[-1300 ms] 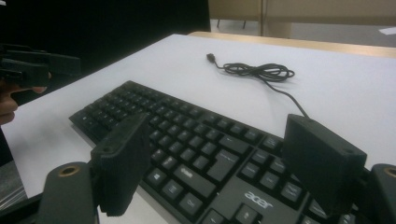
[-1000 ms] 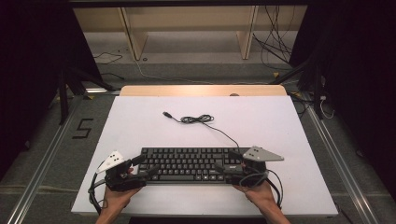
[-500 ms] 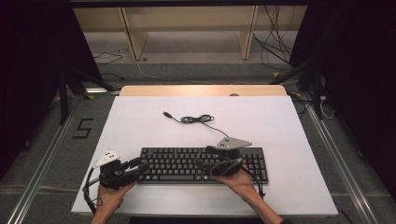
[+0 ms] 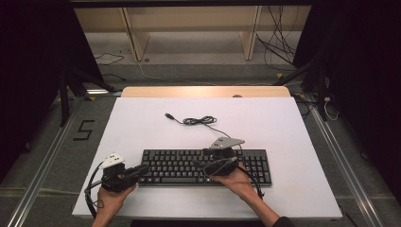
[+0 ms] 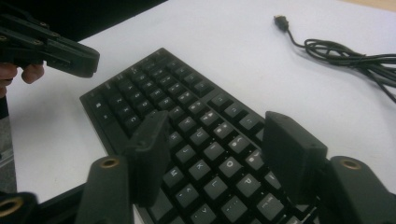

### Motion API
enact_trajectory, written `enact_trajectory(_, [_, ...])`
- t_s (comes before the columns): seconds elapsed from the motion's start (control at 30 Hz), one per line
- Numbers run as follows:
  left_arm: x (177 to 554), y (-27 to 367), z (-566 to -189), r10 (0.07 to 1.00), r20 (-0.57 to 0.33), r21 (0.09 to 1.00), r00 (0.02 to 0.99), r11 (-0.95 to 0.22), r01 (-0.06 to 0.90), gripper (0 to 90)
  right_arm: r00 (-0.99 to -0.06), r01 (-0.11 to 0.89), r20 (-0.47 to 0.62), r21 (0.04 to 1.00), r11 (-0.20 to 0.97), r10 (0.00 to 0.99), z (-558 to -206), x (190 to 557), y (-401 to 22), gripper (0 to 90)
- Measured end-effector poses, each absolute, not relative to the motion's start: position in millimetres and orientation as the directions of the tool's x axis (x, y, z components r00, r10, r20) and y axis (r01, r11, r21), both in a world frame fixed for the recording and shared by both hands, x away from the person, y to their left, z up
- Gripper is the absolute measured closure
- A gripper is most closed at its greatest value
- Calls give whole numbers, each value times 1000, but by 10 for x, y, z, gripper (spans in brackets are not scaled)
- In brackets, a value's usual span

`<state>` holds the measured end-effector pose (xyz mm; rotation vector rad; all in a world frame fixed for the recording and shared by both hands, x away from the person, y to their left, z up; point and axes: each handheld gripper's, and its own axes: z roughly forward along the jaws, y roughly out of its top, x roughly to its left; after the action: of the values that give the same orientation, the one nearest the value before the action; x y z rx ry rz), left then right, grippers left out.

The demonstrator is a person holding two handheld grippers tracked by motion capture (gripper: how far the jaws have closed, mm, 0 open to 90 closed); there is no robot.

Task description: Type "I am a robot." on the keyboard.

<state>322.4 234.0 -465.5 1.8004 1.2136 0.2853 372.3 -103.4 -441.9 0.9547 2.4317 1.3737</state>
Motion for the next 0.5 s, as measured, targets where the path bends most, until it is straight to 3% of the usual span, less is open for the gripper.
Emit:
enact_trajectory(0.2, [3232, 2318, -4675, 828, -271, 767, 491, -122, 630, 884, -783, 449, 134, 798, 402, 608, -4467, 3760, -913, 532])
enact_trajectory(0.5, [3249, 2308, -4695, 827, -267, 751, 494, -143, 644, 888, -792, 446, 127, 789, 424, 597, -4496, 3790, -820, 621])
